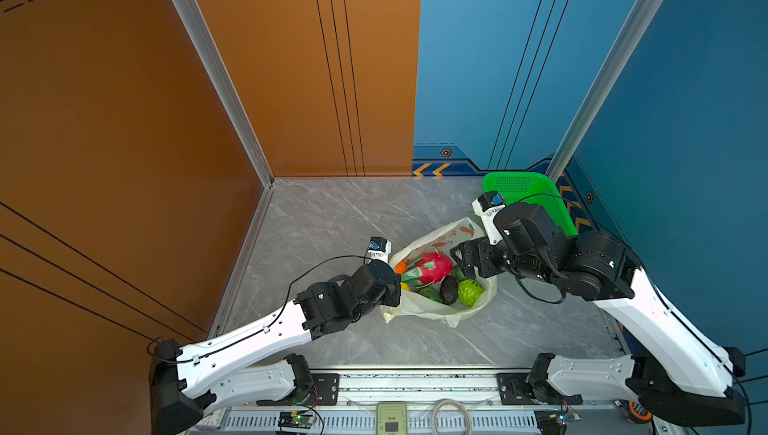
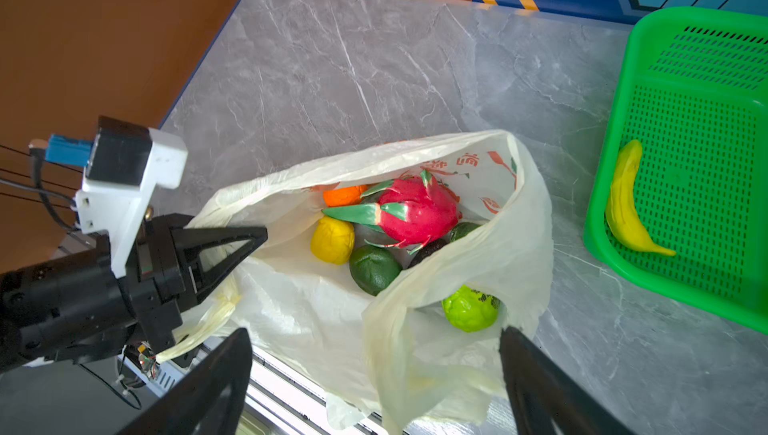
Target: Untie the knot of the plastic bag and take out the fruit
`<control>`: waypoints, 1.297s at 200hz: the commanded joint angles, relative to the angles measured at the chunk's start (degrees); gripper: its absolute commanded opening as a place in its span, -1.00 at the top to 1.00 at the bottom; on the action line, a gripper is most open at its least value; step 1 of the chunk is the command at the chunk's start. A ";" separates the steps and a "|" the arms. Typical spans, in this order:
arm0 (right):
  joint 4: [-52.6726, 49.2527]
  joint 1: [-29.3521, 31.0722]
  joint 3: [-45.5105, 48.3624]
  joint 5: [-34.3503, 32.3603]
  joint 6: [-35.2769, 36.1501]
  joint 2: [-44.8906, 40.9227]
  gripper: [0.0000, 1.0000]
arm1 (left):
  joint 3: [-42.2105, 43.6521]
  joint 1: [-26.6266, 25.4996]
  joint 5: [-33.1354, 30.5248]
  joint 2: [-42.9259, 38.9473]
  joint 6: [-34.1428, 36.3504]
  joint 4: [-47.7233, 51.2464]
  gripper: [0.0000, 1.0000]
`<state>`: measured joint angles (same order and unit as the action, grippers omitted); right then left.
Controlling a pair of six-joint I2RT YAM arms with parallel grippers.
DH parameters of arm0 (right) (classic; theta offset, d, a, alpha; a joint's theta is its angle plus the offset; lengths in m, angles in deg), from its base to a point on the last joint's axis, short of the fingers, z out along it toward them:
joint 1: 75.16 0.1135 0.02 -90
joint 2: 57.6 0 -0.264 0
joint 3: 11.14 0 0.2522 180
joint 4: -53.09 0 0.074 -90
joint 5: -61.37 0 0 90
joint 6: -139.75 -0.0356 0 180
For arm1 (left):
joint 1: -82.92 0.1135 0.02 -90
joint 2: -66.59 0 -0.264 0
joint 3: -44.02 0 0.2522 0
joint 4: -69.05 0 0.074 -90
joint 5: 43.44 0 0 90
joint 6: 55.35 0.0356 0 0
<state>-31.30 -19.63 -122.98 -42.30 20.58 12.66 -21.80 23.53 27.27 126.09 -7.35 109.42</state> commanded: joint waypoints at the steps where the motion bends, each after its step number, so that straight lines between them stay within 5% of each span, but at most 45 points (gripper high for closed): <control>1: -7.37 4.63 -1.01 -10.74 -3.21 2.97 -0.87 | -0.59 -1.05 0.58 -1.45 0.73 -0.16 1.00; 26: -9.48 7.55 -0.30 -20.87 -2.72 7.05 -0.70 | -0.56 -1.03 0.41 -1.67 0.70 -0.05 1.00; 49: -7.47 6.55 0.59 -23.79 -1.85 7.00 -0.01 | -0.50 -1.16 0.16 -1.62 0.68 0.15 1.00; 60: -5.65 3.73 1.52 -21.33 -1.48 4.88 0.38 | -0.48 -1.16 0.02 -1.59 0.77 0.29 1.00; 99: 1.12 -19.36 13.45 0.20 1.76 -8.45 0.99 | -0.28 -1.11 -0.53 -1.57 0.69 0.37 1.00; 127: 3.58 -40.41 22.42 21.46 7.04 -14.32 1.00 | -0.24 -1.17 -0.43 -1.54 0.67 0.40 1.00; 146: 5.10 -47.88 27.26 27.34 9.36 -15.55 1.00 | -0.44 -1.15 -0.19 -1.33 0.77 0.52 1.00; 186: 11.51 -53.95 35.68 25.63 12.00 -14.40 1.00 | -0.70 -0.96 -0.36 -1.82 0.87 1.75 1.00; 220: 16.58 -54.67 39.95 18.91 13.42 -10.16 1.00 | -0.58 -0.66 -0.61 -2.63 0.95 2.68 1.00; 259: 21.15 -54.80 42.35 18.77 13.84 -3.63 1.00 | -0.10 0.03 -0.52 -3.74 1.11 3.19 1.00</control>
<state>-14.65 -74.60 -82.00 -21.38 32.86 6.09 -21.80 23.24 27.24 124.17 -7.15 111.56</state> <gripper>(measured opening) 0.047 0.045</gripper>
